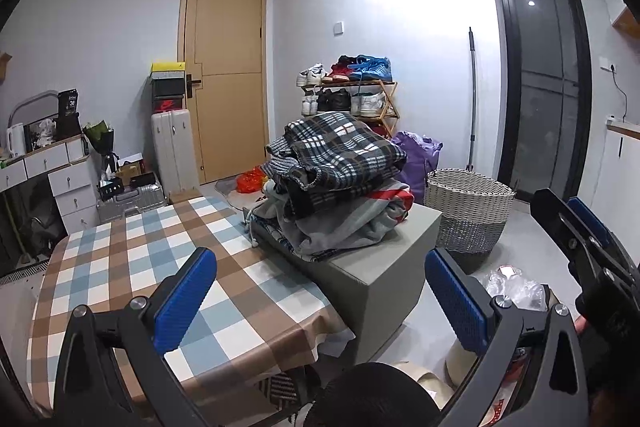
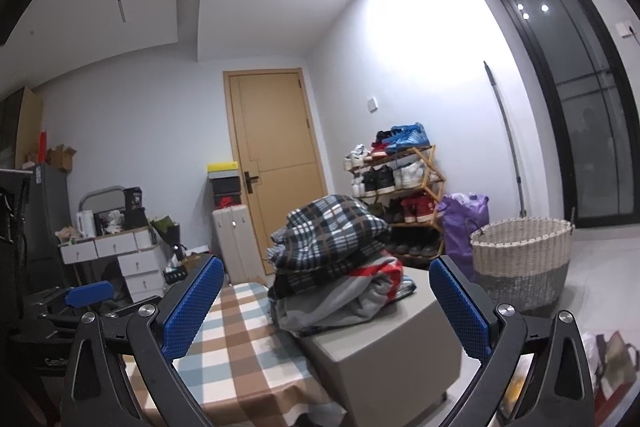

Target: Fold large clothes

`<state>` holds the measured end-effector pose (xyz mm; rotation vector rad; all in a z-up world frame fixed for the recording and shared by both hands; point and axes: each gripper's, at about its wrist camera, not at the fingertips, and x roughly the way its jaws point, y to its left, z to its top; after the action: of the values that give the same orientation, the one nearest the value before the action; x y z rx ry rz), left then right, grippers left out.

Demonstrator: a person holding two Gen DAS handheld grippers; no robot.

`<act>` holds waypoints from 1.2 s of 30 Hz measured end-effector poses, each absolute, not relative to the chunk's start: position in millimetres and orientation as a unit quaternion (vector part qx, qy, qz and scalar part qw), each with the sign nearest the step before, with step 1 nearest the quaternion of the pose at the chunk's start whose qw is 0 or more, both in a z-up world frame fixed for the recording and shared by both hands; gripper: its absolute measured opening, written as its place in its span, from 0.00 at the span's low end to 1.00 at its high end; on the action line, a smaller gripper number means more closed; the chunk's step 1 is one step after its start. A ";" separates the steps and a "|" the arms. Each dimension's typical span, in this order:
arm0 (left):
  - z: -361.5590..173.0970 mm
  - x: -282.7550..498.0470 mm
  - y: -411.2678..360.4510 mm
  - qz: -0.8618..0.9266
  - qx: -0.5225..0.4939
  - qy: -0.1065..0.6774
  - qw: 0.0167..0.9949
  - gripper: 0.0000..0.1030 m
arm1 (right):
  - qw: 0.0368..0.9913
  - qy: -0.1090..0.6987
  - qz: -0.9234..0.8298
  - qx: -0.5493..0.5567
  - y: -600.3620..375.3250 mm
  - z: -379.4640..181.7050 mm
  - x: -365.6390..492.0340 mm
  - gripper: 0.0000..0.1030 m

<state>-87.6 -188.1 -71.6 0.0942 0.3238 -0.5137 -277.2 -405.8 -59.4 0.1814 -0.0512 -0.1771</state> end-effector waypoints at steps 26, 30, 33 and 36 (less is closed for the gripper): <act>-70.1 -83.8 -184.5 -0.254 0.041 0.167 0.952 0.99 | 0.993 -0.019 -0.074 0.094 -403.1 -57.1 -276.2 1.00; -70.8 -83.7 -184.6 -0.254 0.041 0.168 0.952 0.99 | 0.993 -0.017 -0.071 0.096 -403.0 -56.9 -274.2 1.00; -70.9 -84.1 -184.6 -0.254 0.041 0.167 0.952 0.99 | 0.993 -0.017 -0.070 0.096 -402.4 -57.0 -274.7 1.00; -71.1 -83.9 -185.2 -0.259 0.042 0.170 0.950 0.99 | 0.993 -0.016 -0.069 0.098 -401.8 -57.8 -275.1 1.00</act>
<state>-83.9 -185.2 -71.1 0.0851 0.3455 -0.5274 -275.1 -401.8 -57.8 0.1955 -0.0314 -0.1384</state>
